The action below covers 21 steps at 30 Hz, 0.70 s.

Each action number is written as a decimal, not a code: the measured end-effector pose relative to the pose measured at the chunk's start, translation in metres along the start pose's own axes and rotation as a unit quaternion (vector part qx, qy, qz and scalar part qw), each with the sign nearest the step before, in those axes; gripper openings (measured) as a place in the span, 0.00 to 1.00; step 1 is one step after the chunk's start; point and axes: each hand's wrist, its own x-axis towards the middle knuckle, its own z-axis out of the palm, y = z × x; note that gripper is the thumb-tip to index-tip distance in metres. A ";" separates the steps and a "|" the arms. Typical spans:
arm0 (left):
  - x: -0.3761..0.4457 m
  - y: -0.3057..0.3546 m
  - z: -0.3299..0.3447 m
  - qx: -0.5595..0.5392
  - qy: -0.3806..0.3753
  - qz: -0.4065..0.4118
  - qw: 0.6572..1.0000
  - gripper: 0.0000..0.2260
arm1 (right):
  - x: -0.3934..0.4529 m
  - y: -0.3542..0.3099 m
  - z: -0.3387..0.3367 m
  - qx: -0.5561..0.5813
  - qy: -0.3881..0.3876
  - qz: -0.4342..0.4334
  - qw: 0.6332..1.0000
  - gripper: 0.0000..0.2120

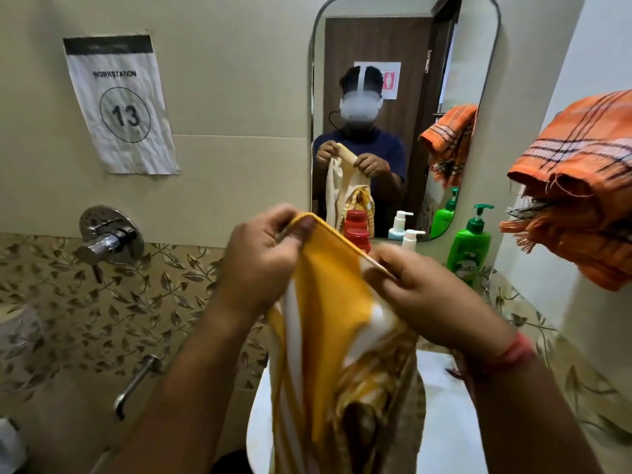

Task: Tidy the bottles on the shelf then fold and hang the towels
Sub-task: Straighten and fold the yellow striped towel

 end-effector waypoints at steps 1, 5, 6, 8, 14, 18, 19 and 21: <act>0.002 -0.008 -0.007 -0.014 0.066 -0.021 0.998 0.11 | -0.004 0.009 -0.002 -0.055 -0.005 0.020 0.998 0.07; 0.004 -0.026 -0.025 0.031 0.156 -0.069 0.985 0.07 | -0.018 0.029 -0.002 -0.113 0.074 0.106 0.985 0.12; 0.003 -0.022 -0.022 0.040 0.102 -0.082 0.991 0.02 | -0.017 0.026 0.000 -0.073 0.105 0.105 0.986 0.14; -0.001 -0.008 -0.011 0.069 -0.047 -0.048 0.995 0.18 | -0.011 0.007 0.005 0.038 0.109 0.071 0.991 0.14; -0.007 0.002 0.016 0.033 -0.275 -0.004 0.961 0.11 | 0.006 -0.012 0.019 0.026 0.069 -0.026 0.997 0.10; -0.006 -0.003 0.006 0.010 -0.266 -0.015 0.964 0.09 | -0.003 0.001 0.015 -0.012 0.136 -0.019 0.991 0.07; -0.007 -0.001 0.006 -0.022 -0.218 -0.011 0.976 0.10 | -0.002 0.002 0.016 -0.038 0.121 -0.024 0.992 0.08; -0.008 0.007 0.007 -0.106 -0.092 -0.031 0.990 0.11 | 0.000 0.012 0.020 -0.110 0.088 -0.003 0.990 0.09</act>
